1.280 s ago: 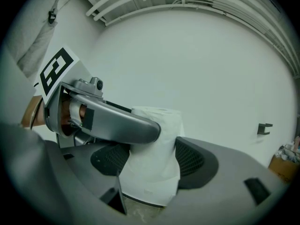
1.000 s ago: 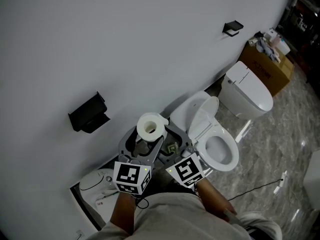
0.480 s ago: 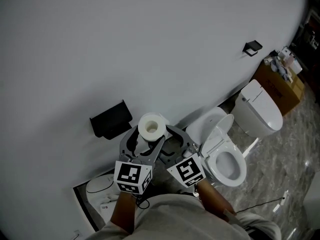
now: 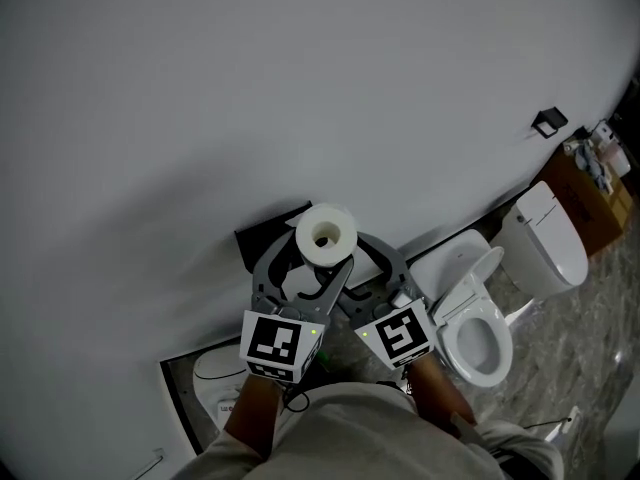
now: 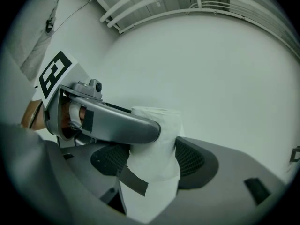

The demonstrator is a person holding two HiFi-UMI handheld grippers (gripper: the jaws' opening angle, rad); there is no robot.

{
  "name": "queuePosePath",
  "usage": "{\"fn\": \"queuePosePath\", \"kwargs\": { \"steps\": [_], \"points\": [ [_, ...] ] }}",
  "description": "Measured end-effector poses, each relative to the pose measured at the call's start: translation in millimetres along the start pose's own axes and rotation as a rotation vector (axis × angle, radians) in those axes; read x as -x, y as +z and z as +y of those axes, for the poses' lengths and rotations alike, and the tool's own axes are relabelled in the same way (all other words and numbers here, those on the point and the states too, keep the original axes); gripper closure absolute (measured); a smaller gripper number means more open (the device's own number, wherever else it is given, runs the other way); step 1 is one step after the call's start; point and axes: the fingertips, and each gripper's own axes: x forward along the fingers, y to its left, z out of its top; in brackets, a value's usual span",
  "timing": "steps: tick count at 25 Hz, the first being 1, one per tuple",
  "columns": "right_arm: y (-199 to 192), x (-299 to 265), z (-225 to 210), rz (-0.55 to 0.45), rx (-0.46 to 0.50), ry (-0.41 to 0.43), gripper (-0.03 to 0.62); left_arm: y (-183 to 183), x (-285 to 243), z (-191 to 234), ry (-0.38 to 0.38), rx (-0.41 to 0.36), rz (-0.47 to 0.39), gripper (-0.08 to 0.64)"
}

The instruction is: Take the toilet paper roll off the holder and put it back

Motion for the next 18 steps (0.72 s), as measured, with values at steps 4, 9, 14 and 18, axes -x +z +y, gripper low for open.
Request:
{"fn": "queuePosePath", "kwargs": {
  "steps": [4, 9, 14, 18],
  "points": [
    [11, -72, 11, 0.002, -0.004, -0.012, 0.288, 2, 1, 74, -0.021, 0.000, -0.019, 0.209],
    [26, -69, 13, -0.006, 0.004, -0.006, 0.288, 15, 9, 72, -0.036, 0.003, -0.050, 0.209],
    [18, -75, 11, 0.007, 0.003, -0.006, 0.288, 9, 2, 77, -0.028, 0.032, -0.044, 0.209],
    [10, -81, 12, 0.026, 0.019, 0.024, 0.288, -3, 0, 82, -0.020, 0.057, -0.028, 0.209]
  ]
}}
